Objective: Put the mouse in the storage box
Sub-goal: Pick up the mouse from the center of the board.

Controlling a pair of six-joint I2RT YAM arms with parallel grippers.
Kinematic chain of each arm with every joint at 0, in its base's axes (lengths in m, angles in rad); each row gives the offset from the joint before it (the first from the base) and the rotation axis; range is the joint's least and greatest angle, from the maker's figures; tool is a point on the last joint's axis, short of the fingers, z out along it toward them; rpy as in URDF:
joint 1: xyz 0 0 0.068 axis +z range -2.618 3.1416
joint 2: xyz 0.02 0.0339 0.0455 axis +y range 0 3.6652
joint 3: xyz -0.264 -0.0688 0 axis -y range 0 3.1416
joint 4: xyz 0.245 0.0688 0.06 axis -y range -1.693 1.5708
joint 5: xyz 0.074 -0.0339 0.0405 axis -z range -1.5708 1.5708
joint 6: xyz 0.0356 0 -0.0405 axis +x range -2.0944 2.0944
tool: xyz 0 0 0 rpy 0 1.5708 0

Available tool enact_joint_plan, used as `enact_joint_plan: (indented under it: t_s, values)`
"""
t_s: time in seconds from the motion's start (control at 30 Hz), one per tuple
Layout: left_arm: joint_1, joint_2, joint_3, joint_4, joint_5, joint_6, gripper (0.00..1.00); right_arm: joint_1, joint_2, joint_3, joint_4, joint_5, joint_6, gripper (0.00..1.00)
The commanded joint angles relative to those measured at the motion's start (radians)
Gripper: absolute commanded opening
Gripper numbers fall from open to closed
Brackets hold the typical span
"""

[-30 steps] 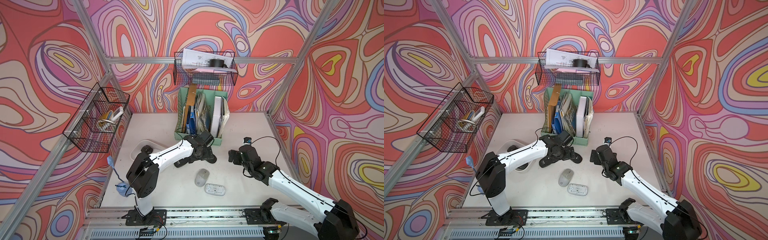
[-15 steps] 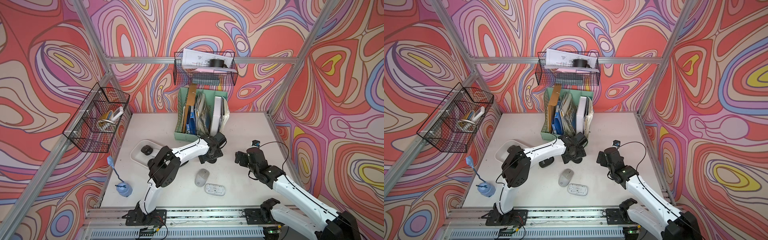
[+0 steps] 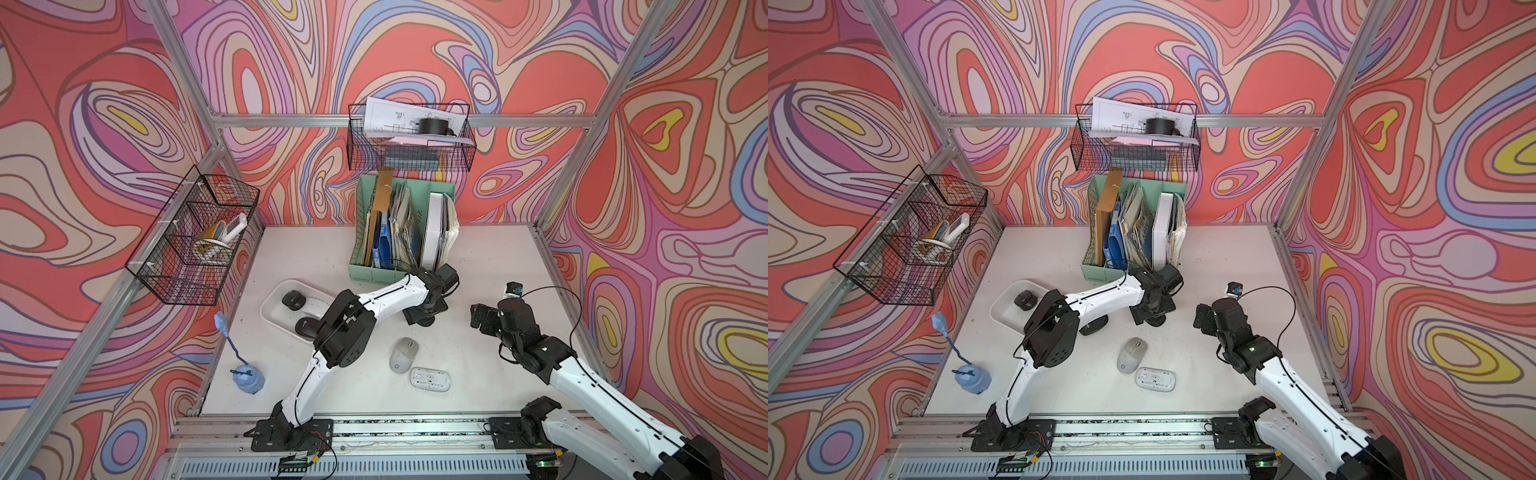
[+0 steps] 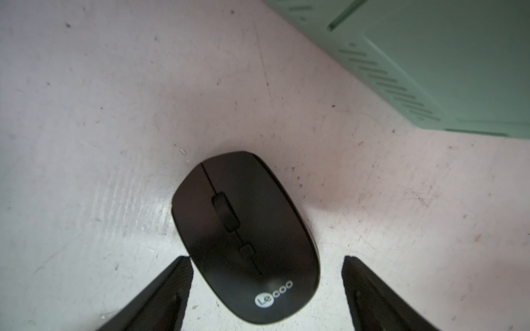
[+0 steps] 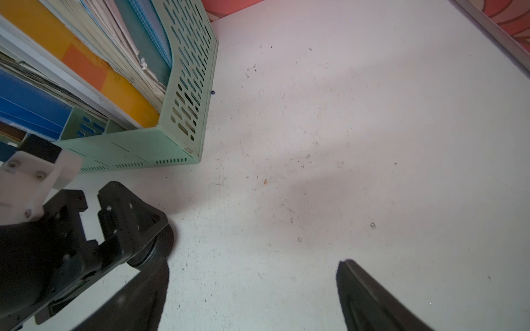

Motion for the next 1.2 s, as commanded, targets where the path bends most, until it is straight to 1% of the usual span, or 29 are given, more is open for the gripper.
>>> enact_joint_plan:
  t_s: [0.0,0.23,0.3,0.37,0.47,0.6,0.7,0.77,0.83,0.93,1.03,1.17]
  values:
    - [-0.005,0.042,0.029,-0.070,-0.026,-0.007,0.84,-0.004,-0.011,-0.011,0.011,-0.009,0.006,0.93]
    - [-0.005,0.067,0.033,-0.077,-0.014,0.003,0.80,-0.003,-0.011,-0.009,0.014,-0.010,0.004,0.93]
    - [-0.006,0.076,0.039,-0.079,-0.011,0.004,0.78,-0.004,-0.011,-0.012,0.019,-0.014,0.005,0.92]
    - [-0.004,0.078,0.037,-0.079,-0.001,0.009,0.72,-0.004,-0.010,-0.010,0.016,-0.011,0.005,0.93]
    - [-0.003,0.059,0.015,-0.073,-0.018,0.013,0.67,-0.004,-0.013,-0.005,0.006,-0.014,0.005,0.92]
    - [-0.005,0.018,-0.019,-0.074,-0.054,0.029,0.65,-0.004,-0.011,-0.014,0.017,-0.019,0.005,0.92]
    - [-0.004,-0.042,-0.078,-0.042,-0.062,0.049,0.63,-0.003,-0.002,-0.001,0.004,-0.024,0.004,0.92]
    - [0.000,-0.123,-0.172,0.039,-0.018,0.061,0.63,-0.004,-0.004,0.000,0.009,-0.026,0.003,0.92]
    - [0.000,-0.211,-0.246,0.084,-0.035,0.070,0.63,-0.004,-0.001,0.006,0.002,-0.033,0.006,0.92]
    - [0.000,-0.311,-0.301,0.076,-0.085,0.109,0.63,-0.002,0.002,0.002,0.009,-0.047,0.007,0.92]
    - [0.008,-0.388,-0.338,0.049,-0.111,0.136,0.63,-0.003,0.016,-0.005,0.017,-0.054,0.011,0.92]
    - [0.038,-0.502,-0.447,0.068,-0.101,0.129,0.63,-0.001,0.034,0.008,0.013,-0.082,0.011,0.91]
